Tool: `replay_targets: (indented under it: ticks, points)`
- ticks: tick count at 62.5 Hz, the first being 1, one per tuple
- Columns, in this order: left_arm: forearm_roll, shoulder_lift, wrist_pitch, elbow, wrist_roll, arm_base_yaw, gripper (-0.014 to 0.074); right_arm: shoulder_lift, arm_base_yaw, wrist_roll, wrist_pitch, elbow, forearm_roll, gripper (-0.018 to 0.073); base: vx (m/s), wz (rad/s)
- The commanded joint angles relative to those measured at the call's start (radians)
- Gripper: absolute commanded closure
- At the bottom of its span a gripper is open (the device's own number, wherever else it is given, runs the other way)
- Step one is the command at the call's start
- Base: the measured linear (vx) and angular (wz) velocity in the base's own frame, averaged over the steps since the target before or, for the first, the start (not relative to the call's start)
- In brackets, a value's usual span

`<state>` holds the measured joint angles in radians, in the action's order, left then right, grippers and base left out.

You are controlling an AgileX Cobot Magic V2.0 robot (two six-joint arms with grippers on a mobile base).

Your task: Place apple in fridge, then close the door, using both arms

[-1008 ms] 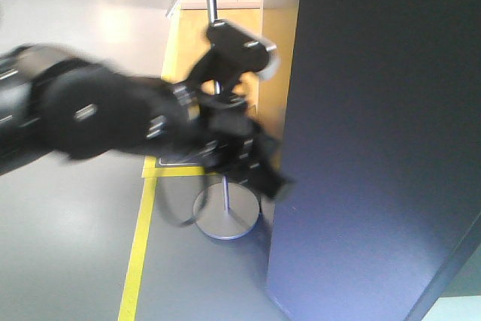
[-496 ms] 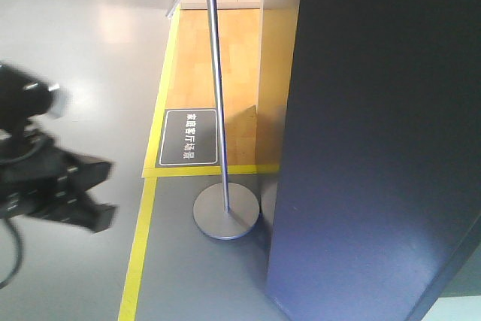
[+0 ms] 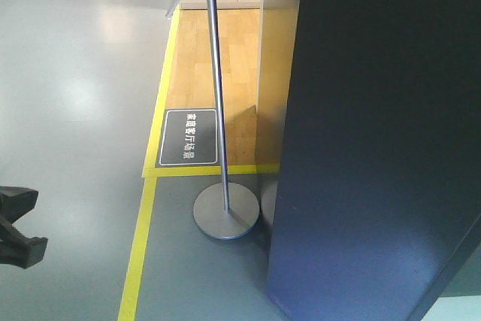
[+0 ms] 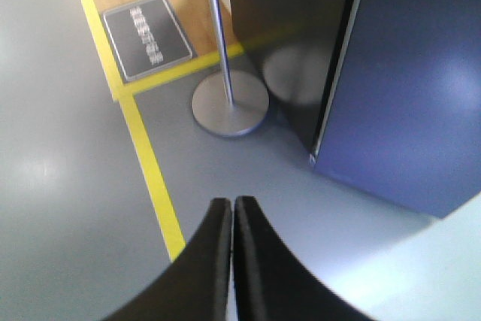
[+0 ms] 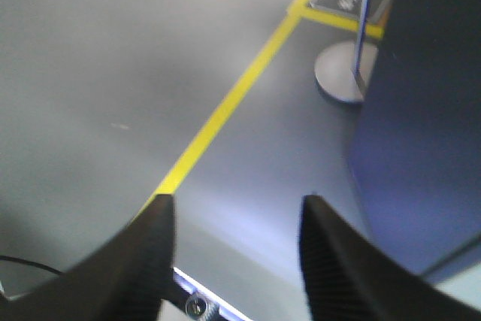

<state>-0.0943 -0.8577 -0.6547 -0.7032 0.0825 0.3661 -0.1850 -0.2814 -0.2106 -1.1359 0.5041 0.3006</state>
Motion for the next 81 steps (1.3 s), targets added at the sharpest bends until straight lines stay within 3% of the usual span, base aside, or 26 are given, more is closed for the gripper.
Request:
replay_targets:
  ticks: [1, 10, 21, 34, 46, 69, 81]
  points:
    - [-0.006, 0.008, 0.042, -0.025, 0.011, -0.001, 0.0603, -0.08, 0.0, 0.009, 0.067, 0.03, -0.015, 0.0391, 0.0, 0.0]
    - [-0.006, 0.008, 0.042, -0.025, 0.011, -0.001, 0.0603, -0.188, 0.0, -0.002, 0.12, 0.03, -0.053, 0.0578, 0.0, 0.0]
    - [-0.006, 0.008, 0.042, -0.025, 0.011, -0.001, 0.0603, -0.318, 0.0, 0.008, 0.194, 0.052, -0.152, 0.0568, 0.0, 0.0]
    - [-0.006, 0.008, 0.042, -0.025, 0.011, -0.001, 0.0603, -0.46, 0.0, 0.139, 0.244, 0.179, -0.378, 0.0566, 0.0, 0.0]
    - [-0.006, 0.008, 0.042, -0.025, 0.011, -0.001, 0.0603, -0.571, 0.0, 0.182, 0.283, 0.277, -0.522, 0.0566, 0.0, 0.0]
    - [-0.006, 0.008, 0.042, -0.025, 0.011, -0.001, 0.0603, -0.729, 0.002, 0.497, 0.502, 0.389, -0.822, 0.0566, 0.0, 0.0]
    - [-0.006, 0.008, 0.042, -0.025, 0.011, -0.001, 0.0603, -0.833, 0.002, 0.537, 0.486, 0.494, -0.891, 0.0563, 0.0, 0.0]
